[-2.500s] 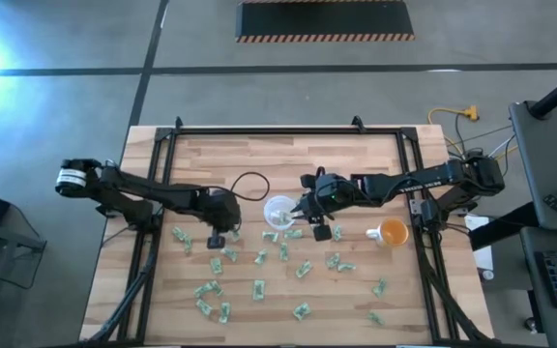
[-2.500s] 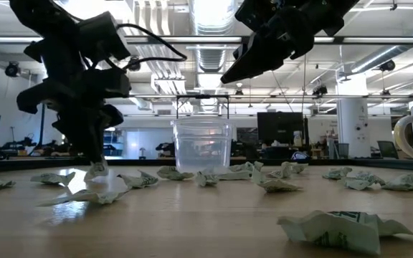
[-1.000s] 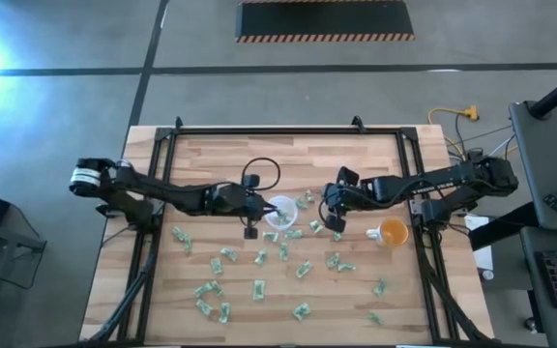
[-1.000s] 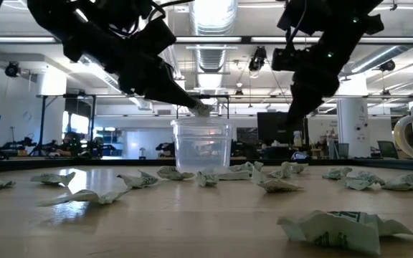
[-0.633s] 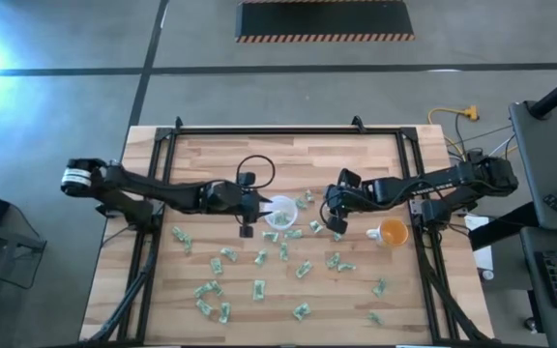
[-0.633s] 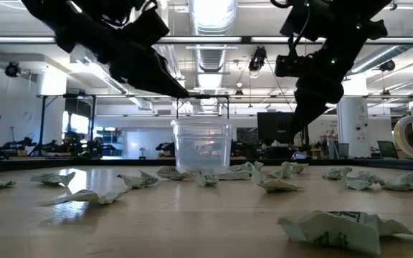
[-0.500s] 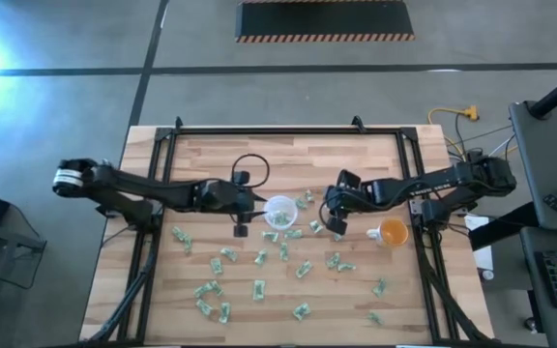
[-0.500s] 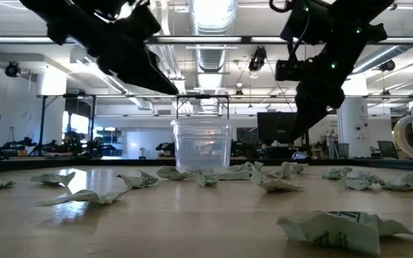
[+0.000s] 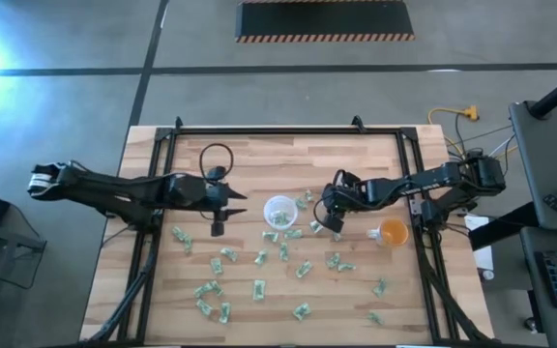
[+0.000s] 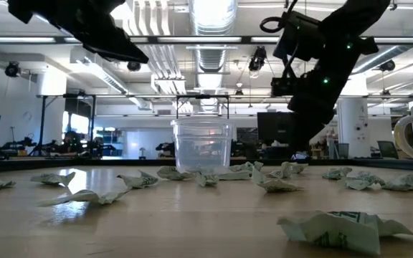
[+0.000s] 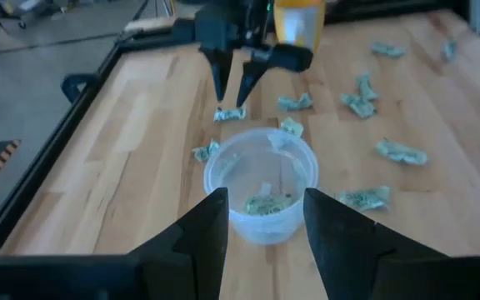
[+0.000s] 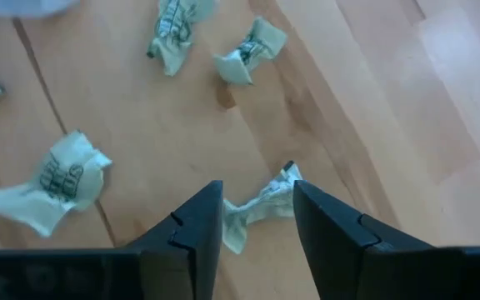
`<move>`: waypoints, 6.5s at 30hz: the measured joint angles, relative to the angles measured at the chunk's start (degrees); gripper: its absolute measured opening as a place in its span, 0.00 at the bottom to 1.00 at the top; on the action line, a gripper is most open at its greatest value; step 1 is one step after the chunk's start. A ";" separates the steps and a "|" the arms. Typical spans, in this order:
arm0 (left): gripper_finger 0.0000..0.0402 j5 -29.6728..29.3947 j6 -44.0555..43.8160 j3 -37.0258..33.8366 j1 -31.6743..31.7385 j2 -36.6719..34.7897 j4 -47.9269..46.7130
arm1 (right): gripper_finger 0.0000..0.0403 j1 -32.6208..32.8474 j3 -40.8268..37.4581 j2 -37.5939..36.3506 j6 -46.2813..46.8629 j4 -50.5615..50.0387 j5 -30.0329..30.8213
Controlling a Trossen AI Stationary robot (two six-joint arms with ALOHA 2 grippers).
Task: Pick and place Stevia / Truvia into bins
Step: Put the light green stevia packet into the transparent container
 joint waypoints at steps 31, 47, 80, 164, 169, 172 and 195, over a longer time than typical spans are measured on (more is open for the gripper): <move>0.35 0.00 -1.42 -0.20 -0.79 -1.04 -0.37 | 0.17 -4.87 0.09 4.52 7.81 -1.09 -4.06; 0.35 0.00 -1.40 -0.15 -0.81 -0.98 -1.86 | 0.02 -4.76 4.44 4.49 1.51 -0.91 -3.93; 0.35 1.33 -15.02 -0.33 -0.83 2.23 -24.23 | 0.02 7.81 15.84 6.35 -23.65 18.90 -8.33; 0.27 4.63 -13.91 1.15 -17.31 27.24 -15.75 | 0.15 8.69 16.68 0.15 -17.53 -4.06 0.78; 0.28 6.05 -14.86 0.91 -17.27 28.13 -15.78 | 0.15 8.68 16.65 0.15 -17.56 -4.04 0.78; 0.26 6.14 -14.86 0.90 -17.27 28.25 -15.73 | 0.15 8.70 16.65 0.15 -17.57 -4.02 0.78; 0.02 -12.16 -7.48 7.34 -17.31 27.68 -16.30 | 0.14 8.70 16.64 0.15 -14.59 -7.27 5.59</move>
